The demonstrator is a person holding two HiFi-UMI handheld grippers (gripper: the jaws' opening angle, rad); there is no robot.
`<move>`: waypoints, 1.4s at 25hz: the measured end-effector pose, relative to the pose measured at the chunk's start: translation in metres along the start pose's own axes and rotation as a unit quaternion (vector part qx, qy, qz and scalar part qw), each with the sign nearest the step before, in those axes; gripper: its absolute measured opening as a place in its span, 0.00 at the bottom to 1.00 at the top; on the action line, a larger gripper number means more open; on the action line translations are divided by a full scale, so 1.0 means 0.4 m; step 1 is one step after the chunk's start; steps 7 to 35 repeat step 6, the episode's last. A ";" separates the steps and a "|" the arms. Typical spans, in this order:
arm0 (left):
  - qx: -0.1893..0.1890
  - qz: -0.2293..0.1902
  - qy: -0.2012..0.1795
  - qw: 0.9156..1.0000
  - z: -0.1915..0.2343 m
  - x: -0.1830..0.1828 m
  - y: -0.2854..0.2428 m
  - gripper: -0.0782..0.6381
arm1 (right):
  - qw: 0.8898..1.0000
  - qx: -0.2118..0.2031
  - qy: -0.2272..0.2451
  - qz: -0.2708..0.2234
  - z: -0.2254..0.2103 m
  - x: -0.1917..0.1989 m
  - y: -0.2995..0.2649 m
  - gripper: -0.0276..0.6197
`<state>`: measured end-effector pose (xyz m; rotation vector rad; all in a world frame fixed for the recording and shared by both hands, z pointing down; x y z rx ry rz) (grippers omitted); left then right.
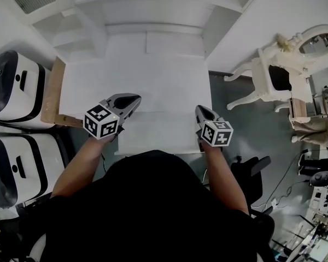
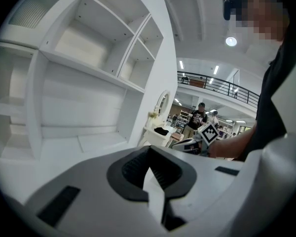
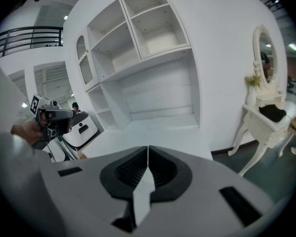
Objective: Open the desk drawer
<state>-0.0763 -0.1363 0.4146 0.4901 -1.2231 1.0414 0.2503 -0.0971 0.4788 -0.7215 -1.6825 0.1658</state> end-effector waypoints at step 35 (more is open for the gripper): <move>-0.009 -0.002 0.001 1.000 -0.010 0.007 0.008 0.12 | 1.000 0.007 0.010 -0.009 -0.008 -0.014 0.013 0.05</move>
Point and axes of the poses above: the fingertips, and each gripper's own axes: y backward along the fingers, z to its left, x out of its underside, the point moved 8 cm from there along y, backward along the fingers, and after that the axes turned 7 degrees about -z, right-handed, at the moved point
